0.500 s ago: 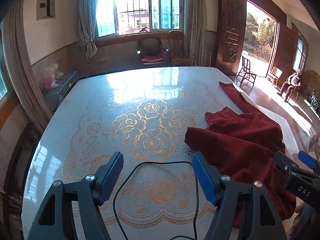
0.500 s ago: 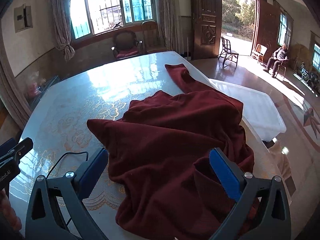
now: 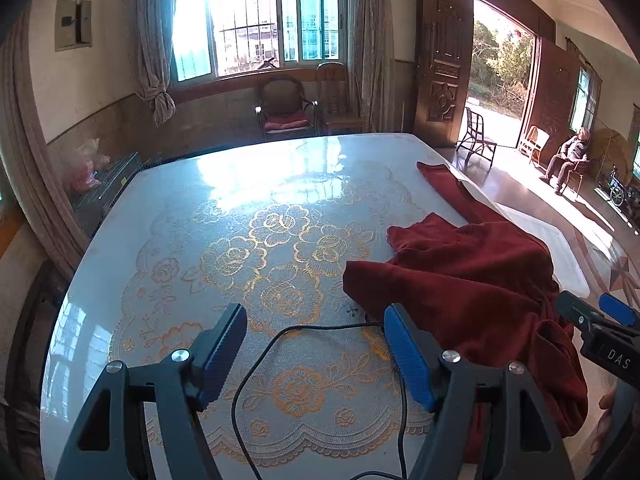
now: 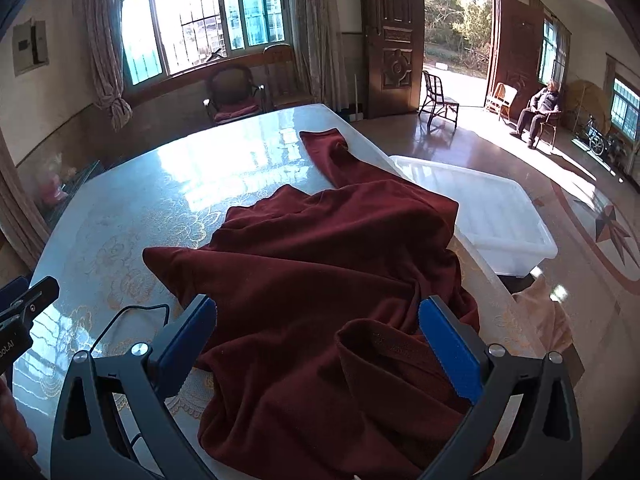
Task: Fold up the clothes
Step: 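Reach both grippers toward the crumpled dark red sweater on the table, then grasp the sweater with the right gripper and lift it off the table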
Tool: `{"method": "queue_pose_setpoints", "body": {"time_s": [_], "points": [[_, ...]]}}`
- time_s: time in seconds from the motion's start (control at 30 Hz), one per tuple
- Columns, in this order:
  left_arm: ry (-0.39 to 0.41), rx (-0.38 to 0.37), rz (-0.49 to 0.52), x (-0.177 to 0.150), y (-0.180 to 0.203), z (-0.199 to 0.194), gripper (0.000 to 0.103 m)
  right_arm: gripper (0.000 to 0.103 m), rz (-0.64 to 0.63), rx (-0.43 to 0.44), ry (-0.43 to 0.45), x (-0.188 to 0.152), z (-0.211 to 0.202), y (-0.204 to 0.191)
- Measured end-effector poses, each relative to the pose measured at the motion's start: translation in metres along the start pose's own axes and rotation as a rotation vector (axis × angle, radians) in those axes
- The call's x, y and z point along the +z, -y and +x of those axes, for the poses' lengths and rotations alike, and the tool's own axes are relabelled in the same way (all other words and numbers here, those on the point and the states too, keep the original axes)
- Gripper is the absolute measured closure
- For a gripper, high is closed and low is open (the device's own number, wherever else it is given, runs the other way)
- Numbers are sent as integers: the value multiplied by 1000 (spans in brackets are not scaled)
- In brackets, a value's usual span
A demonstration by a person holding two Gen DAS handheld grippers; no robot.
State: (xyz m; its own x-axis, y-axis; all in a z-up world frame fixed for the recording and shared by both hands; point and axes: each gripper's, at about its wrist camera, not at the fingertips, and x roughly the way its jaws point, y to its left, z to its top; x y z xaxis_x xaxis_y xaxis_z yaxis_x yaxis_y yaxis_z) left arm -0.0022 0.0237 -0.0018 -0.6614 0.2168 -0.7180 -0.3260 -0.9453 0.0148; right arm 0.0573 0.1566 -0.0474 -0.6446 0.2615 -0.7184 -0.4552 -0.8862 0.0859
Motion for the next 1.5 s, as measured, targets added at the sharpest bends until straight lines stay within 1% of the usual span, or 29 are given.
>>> {"method": "queue_pose_setpoints", "body": {"time_s": [0.13, 0.3, 0.37, 0.47, 0.57, 0.67, 0.77, 0.87, 0.93, 1.0, 1.03, 1.1, 1.13, 1.23, 1.3, 1.4, 1.5], "points": [[-20, -6, -23, 0, -7, 2, 30, 0, 7, 9, -15, 13, 10, 8], [-18, 12, -32, -1, -11, 5, 30, 0, -86, 25, -23, 34, 29, -9], [-24, 16, -36, -2, -14, 4, 30, 0, -124, 51, -40, 41, 39, -21], [-25, 21, -50, -3, -21, 5, 30, 0, -188, 122, -61, 49, 54, -41], [-26, 28, -76, -4, -28, 7, 30, 0, -224, 102, -71, 59, 74, -50], [-18, 31, -109, -4, -35, 8, 30, 0, -235, 106, -106, 68, 98, -51], [-23, 36, -131, -5, -38, 10, 30, 0, -289, 105, -147, 75, 125, -53], [-33, 58, -123, -7, -38, 12, 30, 0, -351, 97, -208, 77, 159, -55], [-44, 73, -120, -7, -37, 14, 30, 1, -370, 90, -238, 77, 180, -53], [-32, 60, -131, -7, -39, 15, 30, 1, -379, 85, -253, 75, 197, -48], [-33, 64, -129, -7, -38, 16, 30, 1, -376, 92, -258, 75, 204, -47], [-34, 75, -128, -8, -39, 18, 30, 1, -355, 138, -262, 74, 214, -43], [-35, 80, -128, -8, -39, 19, 30, 1, -350, 143, -261, 73, 219, -42], [-39, 97, -122, -8, -38, 22, 30, 1, -343, 106, -277, 67, 234, -39], [-40, 104, -119, -9, -38, 24, 30, 1, -321, 117, -321, 59, 246, -35], [-51, 115, -121, -11, -38, 27, 30, 0, -329, 122, -287, 53, 246, -34], [-59, 118, -128, -13, -40, 30, 30, 0, -332, 123, -281, 53, 244, -35]]}}
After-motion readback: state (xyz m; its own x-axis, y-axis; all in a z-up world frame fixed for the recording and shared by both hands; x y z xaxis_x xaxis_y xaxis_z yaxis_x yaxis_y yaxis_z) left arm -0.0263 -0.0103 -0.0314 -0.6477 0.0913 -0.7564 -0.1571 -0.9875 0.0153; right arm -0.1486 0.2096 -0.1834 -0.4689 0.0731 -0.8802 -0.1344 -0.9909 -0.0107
